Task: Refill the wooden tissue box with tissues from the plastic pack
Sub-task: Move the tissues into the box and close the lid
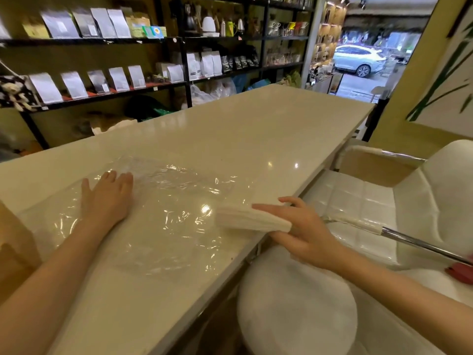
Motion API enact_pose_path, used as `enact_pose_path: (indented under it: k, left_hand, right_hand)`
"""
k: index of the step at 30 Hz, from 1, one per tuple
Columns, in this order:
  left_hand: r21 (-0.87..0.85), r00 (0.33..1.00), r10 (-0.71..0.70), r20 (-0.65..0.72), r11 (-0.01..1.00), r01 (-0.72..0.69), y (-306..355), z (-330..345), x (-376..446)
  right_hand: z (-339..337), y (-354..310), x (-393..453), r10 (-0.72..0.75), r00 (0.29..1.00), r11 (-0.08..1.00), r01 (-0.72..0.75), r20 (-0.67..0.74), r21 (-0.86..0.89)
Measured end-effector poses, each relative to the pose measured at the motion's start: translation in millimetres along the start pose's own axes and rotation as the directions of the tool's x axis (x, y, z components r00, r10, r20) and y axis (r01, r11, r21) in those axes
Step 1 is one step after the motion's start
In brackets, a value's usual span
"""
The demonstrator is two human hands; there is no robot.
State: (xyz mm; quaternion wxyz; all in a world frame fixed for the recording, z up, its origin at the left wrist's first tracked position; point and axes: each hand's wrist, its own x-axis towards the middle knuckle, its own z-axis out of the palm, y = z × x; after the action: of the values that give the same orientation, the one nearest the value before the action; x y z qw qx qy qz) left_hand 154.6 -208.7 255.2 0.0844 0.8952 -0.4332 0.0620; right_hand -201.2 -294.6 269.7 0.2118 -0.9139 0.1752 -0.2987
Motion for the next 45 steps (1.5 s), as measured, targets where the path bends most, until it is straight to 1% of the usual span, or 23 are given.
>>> enact_pose_path:
  k: [2, 4, 7, 10, 11, 12, 13, 15, 16, 18, 21, 23, 27, 30, 32, 34, 36, 38, 39, 40, 42, 43, 45]
  left_hand:
    - [-0.01, 0.998, -0.001, -0.069, 1.0, 0.001, 2.6, -3.3, -2.7]
    - [0.024, 0.992, 0.016, -0.122, 1.0, -0.013, 7.3, -8.1, -5.8]
    - [0.051, 0.98, 0.069, -0.187, 0.997, -0.061, 23.5, -21.4, -14.6]
    - [-0.21, 0.955, 0.04, -0.293, 0.972, -0.105, 50.2, -48.7, -32.4]
    - [-0.377, 0.969, 0.004, -0.247, 0.921, -0.1, 57.9, -61.0, -39.6]
    - [-0.566, 0.994, -0.015, -0.104, 0.823, -0.047, 64.6, -74.8, -47.3]
    - [-0.724, 0.994, 0.017, 0.105, 0.687, 0.065, 68.1, -87.0, -54.1]
    - [-0.823, 0.862, 0.194, 0.469, 0.451, 0.346, 63.3, -103.5, -62.4]
    - [-0.818, 0.795, 0.258, 0.549, 0.363, 0.447, 56.5, -109.0, -65.4]
    - [-0.808, 0.756, 0.284, 0.589, 0.197, 0.555, 37.2, -117.4, -70.6]
    - [-0.795, 0.775, 0.265, 0.573, -0.047, 0.604, 4.7, -130.1, -79.7]
    - [-0.791, 0.806, 0.229, 0.546, -0.178, 0.586, -17.1, -138.9, -87.4]
    - [-0.776, 0.839, 0.084, 0.537, -0.341, 0.531, -48.7, -156.5, -106.7]
    - [-0.822, 0.835, -0.093, 0.542, -0.268, 0.503, -70.1, -162.4, -117.0]
    - [-0.847, 0.835, -0.174, 0.522, -0.225, 0.482, -86.7, -164.6, -123.4]
    - [-0.865, 0.831, -0.251, 0.497, -0.225, 0.449, -102.4, -166.1, -127.7]
    - [-0.869, 0.835, -0.263, 0.482, -0.267, 0.417, -115.1, -169.9, -132.0]
    - [-0.87, 0.846, -0.254, 0.468, -0.298, 0.392, -127.6, -170.7, -135.3]
    - [-0.871, 0.848, -0.25, 0.468, -0.295, 0.393, -133.1, -170.4, -137.1]
    - [-0.869, 0.848, -0.245, 0.47, -0.294, 0.397, -138.4, -169.5, -138.5]
    - [-0.856, 0.841, -0.229, 0.49, -0.307, 0.415, -147.2, -167.2, -141.2]
    - [-0.847, 0.833, -0.228, 0.504, -0.319, 0.426, -150.8, -165.5, -141.6]
    - [-0.829, 0.809, -0.24, 0.536, -0.33, 0.451, -158.0, -161.5, -141.7]
  right_hand:
    - [-14.9, -11.6, 6.2, 0.161, 0.975, 0.968, -0.126, -0.151, 0.218]
    - [-25.6, -17.9, 17.2, 0.276, 0.929, 0.897, -0.157, -0.248, 0.413]
    - [-29.0, -23.8, 41.6, 0.37, 0.885, 0.804, -0.153, -0.282, 0.574]
    - [-17.8, -31.7, 67.5, 0.409, 0.882, 0.73, -0.163, -0.233, 0.664]
    - [-12.5, -36.3, 76.1, 0.404, 0.889, 0.715, -0.16, -0.216, 0.681]
    - [-6.4, -41.2, 84.4, 0.388, 0.899, 0.704, -0.148, -0.202, 0.695]
    - [-0.1, -47.1, 92.5, 0.362, 0.913, 0.694, -0.129, -0.188, 0.708]
    - [12.8, -59.7, 108.0, 0.287, 0.944, 0.697, -0.089, -0.163, 0.711]
    - [18.7, -67.2, 114.7, 0.238, 0.959, 0.707, -0.061, -0.156, 0.704]
    - [30.2, -83.8, 125.6, 0.106, 0.984, 0.73, 0.02, -0.142, 0.683]
    - [45.3, -109.7, 138.4, -0.132, 0.987, 0.784, 0.16, -0.091, 0.6]
    - [56.7, -124.8, 146.1, -0.291, 0.955, 0.819, 0.283, -0.064, 0.5]
    - [86.9, -140.3, 164.2, -0.585, 0.811, 0.777, 0.568, -0.023, 0.273]
    - [108.5, -147.6, 177.1, -0.72, 0.693, 0.691, 0.709, 0.041, 0.14]
    - [120.0, -155.6, 184.5, -0.725, 0.685, 0.685, 0.709, 0.068, 0.168]
    - [127.9, -165.5, 190.5, -0.602, 0.795, 0.766, 0.552, 0.067, 0.329]
    - [134.8, -175.9, 197.5, -0.347, 0.933, 0.824, 0.254, 0.096, 0.506]
    - [138.7, -186.6, 207.4, -0.058, 0.962, 0.734, -0.141, 0.268, 0.664]
    - [141.0, -190.6, 213.9, 0.04, 0.912, 0.624, -0.342, 0.409, 0.702]
    - [143.1, -193.7, 220.6, 0.076, 0.821, 0.495, -0.524, 0.566, 0.694]
    - [144.9, -202.3, 228.4, 0.011, 0.61, 0.285, -0.761, 0.792, 0.582]
    - [146.4, -205.0, 230.3, -0.047, 0.54, 0.246, -0.809, 0.841, 0.533]
    - [152.5, -210.3, 234.0, -0.12, 0.503, 0.284, -0.809, 0.856, 0.515]
